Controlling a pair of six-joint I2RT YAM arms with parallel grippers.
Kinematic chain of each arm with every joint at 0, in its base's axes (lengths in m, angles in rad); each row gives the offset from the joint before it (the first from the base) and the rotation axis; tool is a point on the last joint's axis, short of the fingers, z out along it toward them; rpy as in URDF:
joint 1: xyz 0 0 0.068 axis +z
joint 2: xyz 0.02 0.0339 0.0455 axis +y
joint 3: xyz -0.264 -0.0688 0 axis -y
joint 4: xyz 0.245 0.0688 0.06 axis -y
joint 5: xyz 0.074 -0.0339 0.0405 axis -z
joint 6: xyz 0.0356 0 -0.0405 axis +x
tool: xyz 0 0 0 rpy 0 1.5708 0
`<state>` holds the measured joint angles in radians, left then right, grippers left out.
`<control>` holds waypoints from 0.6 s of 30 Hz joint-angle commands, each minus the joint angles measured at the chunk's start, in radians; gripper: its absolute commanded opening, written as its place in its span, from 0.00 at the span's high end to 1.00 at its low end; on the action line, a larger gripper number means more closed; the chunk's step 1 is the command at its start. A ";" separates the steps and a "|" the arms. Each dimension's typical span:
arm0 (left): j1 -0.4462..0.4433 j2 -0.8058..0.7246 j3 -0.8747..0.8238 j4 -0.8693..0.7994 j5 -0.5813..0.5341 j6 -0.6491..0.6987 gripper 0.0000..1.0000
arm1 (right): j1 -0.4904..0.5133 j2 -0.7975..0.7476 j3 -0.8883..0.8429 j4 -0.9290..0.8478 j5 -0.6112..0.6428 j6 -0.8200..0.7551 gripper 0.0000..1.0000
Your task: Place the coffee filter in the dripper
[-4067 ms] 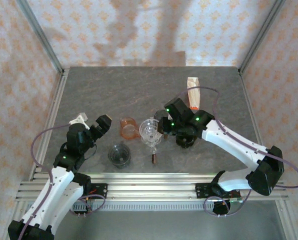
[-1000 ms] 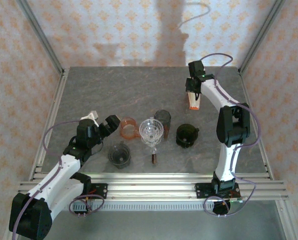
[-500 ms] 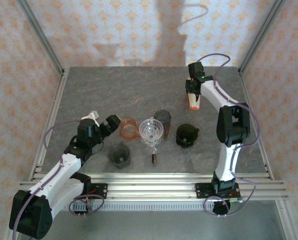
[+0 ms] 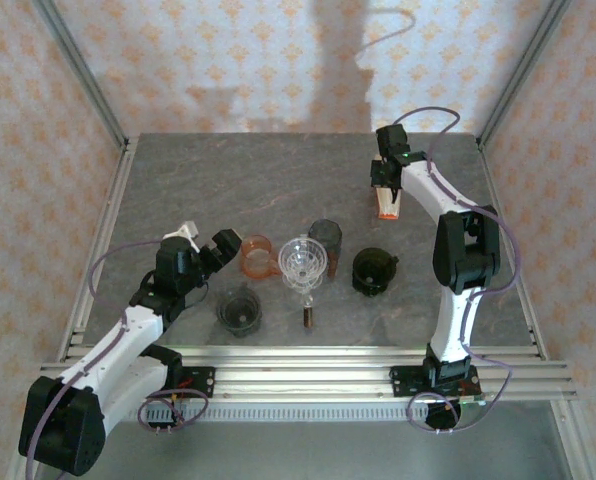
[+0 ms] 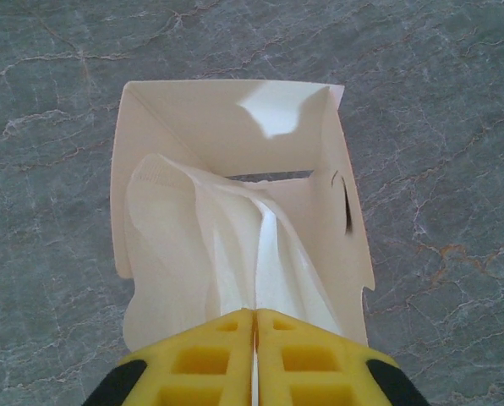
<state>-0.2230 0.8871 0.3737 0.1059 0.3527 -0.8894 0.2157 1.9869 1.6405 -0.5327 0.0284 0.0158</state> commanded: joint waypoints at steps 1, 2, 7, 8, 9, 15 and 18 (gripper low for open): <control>-0.006 0.005 -0.015 0.037 0.013 -0.007 0.00 | -0.003 -0.041 -0.018 0.004 0.031 -0.013 0.95; -0.006 0.005 -0.015 0.036 0.014 -0.007 0.00 | -0.003 -0.043 -0.018 0.003 0.034 -0.012 0.95; -0.007 0.004 -0.015 0.037 0.016 -0.006 0.00 | -0.003 -0.074 -0.033 0.005 0.048 -0.005 0.98; -0.007 0.003 -0.015 0.036 0.017 -0.008 0.00 | -0.003 -0.083 -0.039 0.005 0.051 -0.001 0.98; -0.007 0.002 -0.015 0.036 0.017 -0.009 0.00 | -0.003 -0.090 -0.043 0.005 0.053 0.003 0.98; -0.007 -0.014 -0.007 0.021 0.023 -0.008 0.00 | -0.003 -0.137 -0.062 0.001 0.048 0.032 0.99; -0.008 -0.030 0.000 0.003 0.020 -0.002 0.00 | -0.003 -0.154 -0.064 -0.008 0.050 0.042 0.99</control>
<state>-0.2230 0.8837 0.3672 0.1104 0.3599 -0.8921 0.2157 1.8858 1.5871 -0.5335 0.0467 0.0334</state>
